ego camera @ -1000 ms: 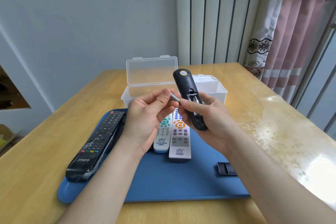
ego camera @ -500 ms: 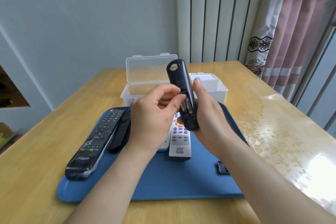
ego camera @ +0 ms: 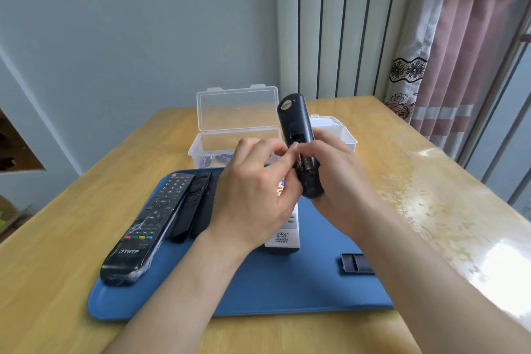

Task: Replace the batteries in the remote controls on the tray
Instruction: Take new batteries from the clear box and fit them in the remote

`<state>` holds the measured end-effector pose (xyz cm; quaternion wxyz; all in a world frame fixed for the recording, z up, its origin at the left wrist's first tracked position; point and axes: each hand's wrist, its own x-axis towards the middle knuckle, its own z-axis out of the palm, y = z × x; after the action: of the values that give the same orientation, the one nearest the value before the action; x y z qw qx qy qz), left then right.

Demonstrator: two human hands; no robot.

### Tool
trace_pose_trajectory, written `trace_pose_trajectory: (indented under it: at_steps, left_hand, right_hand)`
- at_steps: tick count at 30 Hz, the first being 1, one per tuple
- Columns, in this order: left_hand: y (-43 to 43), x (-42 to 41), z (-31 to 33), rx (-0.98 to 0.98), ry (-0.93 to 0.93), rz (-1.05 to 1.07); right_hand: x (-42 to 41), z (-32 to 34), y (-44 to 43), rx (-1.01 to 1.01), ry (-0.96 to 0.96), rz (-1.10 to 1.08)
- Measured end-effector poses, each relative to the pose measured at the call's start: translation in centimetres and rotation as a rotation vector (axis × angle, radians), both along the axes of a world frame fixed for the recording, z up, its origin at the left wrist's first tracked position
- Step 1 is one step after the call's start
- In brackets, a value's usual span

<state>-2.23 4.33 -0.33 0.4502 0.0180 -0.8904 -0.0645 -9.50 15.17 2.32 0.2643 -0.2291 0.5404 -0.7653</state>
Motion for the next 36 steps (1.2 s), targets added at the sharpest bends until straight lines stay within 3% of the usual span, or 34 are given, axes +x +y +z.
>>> trace_pose_trajectory:
  at_steps: [3,5,7,11,12,16,19,24,28,31,33,36]
  left_hand:
    - [0.2,0.1,-0.1,0.23,-0.138,-0.105]
    - [1.2,0.1,0.3,0.259,-0.124,-0.135]
    - [2.6,0.5,0.7,0.192,-0.134,-0.192]
    - [5.8,0.6,-0.4,-0.141,-0.696,-0.204]
    - [6.0,0.5,-0.7,-0.19,-0.758,-0.187]
    - [5.5,-0.2,-1.2,-0.155,-0.702,-0.184]
    - [4.1,-0.1,-1.1,0.089,-0.522,-0.205]
    - [1.9,-0.3,-0.1,0.992,-0.246,-0.242]
    - [2.7,-0.3,0.0,1.249,-0.175,-0.323]
    - [2.9,-0.4,-0.1,1.213,-0.14,-0.333]
    - [2.7,-0.3,-0.1,1.081,-0.184,-0.333]
    - [2.0,0.1,-0.5,0.574,-0.347,-0.247]
  right_hand:
    - [-1.6,0.6,1.0,0.021,0.086,0.088]
    - [-3.0,0.7,2.0,0.03,0.122,0.025]
    - [-4.3,0.3,2.8,0.063,0.136,-0.071]
    - [-5.2,-1.0,3.6,0.106,0.052,-0.162]
    - [-5.2,-1.2,3.5,0.09,0.015,-0.166]
    - [-4.8,-1.4,4.1,0.064,-0.054,-0.117]
    - [-4.5,-1.8,4.1,0.053,-0.138,-0.052]
    - [-3.6,-2.2,3.6,-0.096,-0.199,0.036]
    - [-2.7,-2.1,2.8,-0.194,-0.279,-0.002]
    - [-2.4,-2.0,2.6,-0.181,-0.264,-0.026]
    - [-2.4,-2.2,2.5,-0.167,-0.219,-0.09]
    - [-2.7,-2.2,2.5,-0.16,-0.226,-0.17]
